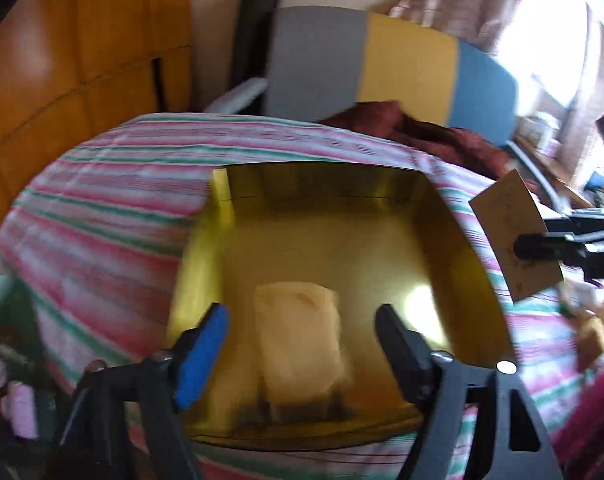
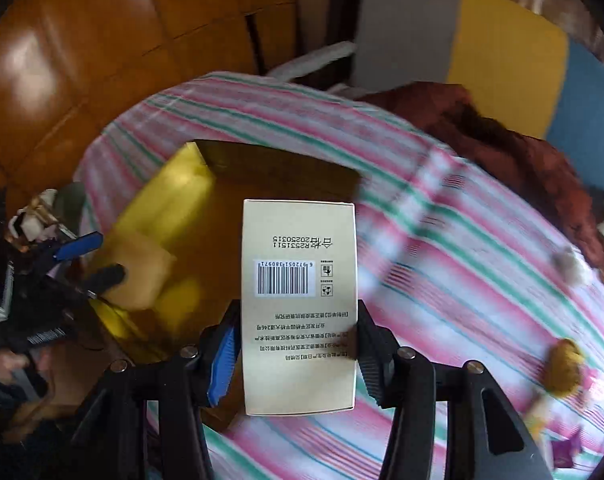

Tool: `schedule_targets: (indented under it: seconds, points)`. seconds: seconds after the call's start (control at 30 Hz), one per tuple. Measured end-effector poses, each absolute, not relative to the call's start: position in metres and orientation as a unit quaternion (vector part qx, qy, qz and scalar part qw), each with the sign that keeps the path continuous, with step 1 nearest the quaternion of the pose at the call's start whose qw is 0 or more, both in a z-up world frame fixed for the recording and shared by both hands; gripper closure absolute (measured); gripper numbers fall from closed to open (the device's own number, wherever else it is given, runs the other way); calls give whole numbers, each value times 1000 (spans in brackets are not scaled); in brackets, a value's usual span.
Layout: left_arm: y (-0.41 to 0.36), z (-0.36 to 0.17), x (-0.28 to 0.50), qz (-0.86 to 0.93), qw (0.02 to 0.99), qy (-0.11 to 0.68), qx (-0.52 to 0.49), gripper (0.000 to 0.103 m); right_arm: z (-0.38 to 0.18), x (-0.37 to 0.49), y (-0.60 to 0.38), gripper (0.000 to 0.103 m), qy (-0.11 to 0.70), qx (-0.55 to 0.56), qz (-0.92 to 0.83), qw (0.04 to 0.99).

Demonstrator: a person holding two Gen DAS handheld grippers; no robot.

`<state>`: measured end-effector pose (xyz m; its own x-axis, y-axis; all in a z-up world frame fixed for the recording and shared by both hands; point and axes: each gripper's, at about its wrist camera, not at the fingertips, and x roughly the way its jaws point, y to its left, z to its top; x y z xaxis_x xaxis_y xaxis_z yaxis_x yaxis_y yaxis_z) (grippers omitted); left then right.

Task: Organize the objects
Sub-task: 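Grasp a yellow sponge with the left tool while the right tool grasps the cream box, then drop the sponge and cream box into the gold box with both tools, then move both tools back to the item pile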

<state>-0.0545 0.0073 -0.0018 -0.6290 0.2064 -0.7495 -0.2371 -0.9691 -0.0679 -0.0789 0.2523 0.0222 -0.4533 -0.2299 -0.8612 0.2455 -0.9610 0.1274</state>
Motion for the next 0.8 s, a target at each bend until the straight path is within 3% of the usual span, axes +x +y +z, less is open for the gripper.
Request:
schedule_targets:
  seconds: [0.1,0.27,0.57,0.8]
  points:
    - [-16,-5,-51,910,85,13,-407,13,8,-98,216,50,-14,512,-847,144]
    - [-37,3,-37,919,69,5,-389,12,-10,-110,175,48,-77,510,-838,177]
    - [-39,27,-22,932,48,-12,-360,12,-7,-77,171,48,-57,499,-853,141]
    - [-16,45,-14,940,59,8,-336,6,0,-45,188,46,-48,475,-872,104]
